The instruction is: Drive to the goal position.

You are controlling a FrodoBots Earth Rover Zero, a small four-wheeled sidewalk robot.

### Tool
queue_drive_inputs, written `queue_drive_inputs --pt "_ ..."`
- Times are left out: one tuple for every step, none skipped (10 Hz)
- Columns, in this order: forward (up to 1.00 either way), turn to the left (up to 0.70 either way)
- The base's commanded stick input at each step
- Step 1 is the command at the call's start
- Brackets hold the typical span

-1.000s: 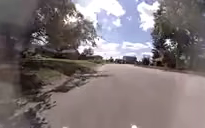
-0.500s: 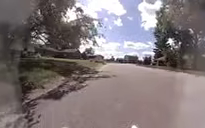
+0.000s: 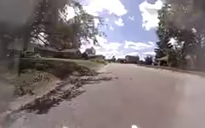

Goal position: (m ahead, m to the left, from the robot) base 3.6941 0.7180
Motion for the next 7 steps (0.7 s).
queue_drive_inputs --pt "0.85 0.00" --pt "0.85 0.00" --pt "0.85 0.00" --pt "0.85 0.00" --pt "0.85 0.00" --pt "0.85 0.00" --pt "0.85 0.00"
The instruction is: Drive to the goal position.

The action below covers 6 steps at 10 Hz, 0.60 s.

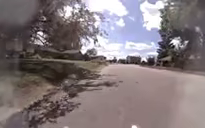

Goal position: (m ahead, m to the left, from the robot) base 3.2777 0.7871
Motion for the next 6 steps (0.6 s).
queue_drive_inputs --pt "0.85 0.00" --pt "0.85 0.00" --pt "0.85 0.00" --pt "0.85 0.00" --pt "0.85 0.00" --pt "0.85 0.00"
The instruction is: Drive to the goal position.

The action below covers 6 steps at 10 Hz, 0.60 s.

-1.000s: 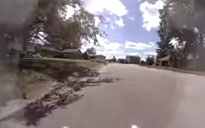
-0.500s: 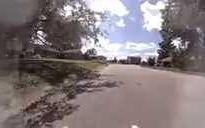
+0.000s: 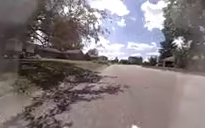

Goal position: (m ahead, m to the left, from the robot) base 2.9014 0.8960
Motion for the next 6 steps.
queue_drive_inputs --pt "0.85 0.00" --pt "0.85 0.00" --pt "0.85 0.00" --pt "0.85 0.00" --pt "0.85 0.00" --pt "0.85 0.00"
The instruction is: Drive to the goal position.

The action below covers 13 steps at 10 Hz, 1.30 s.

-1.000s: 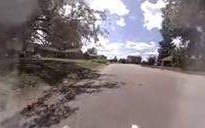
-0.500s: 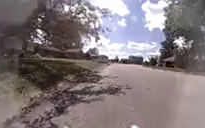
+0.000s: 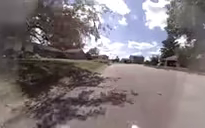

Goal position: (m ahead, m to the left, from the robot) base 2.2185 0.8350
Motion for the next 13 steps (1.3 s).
queue_drive_inputs --pt "0.85 -0.03" --pt "0.85 -0.08" --pt "0.85 -0.13" --pt "0.85 -0.18" --pt "0.85 -0.23" --pt "0.85 -0.29" --pt "0.85 -0.34" --pt "0.85 -0.27" --pt "0.85 -0.20" --pt "0.85 -0.12" --pt "0.85 -0.05" --pt "0.85 0.00" --pt "0.85 0.00"
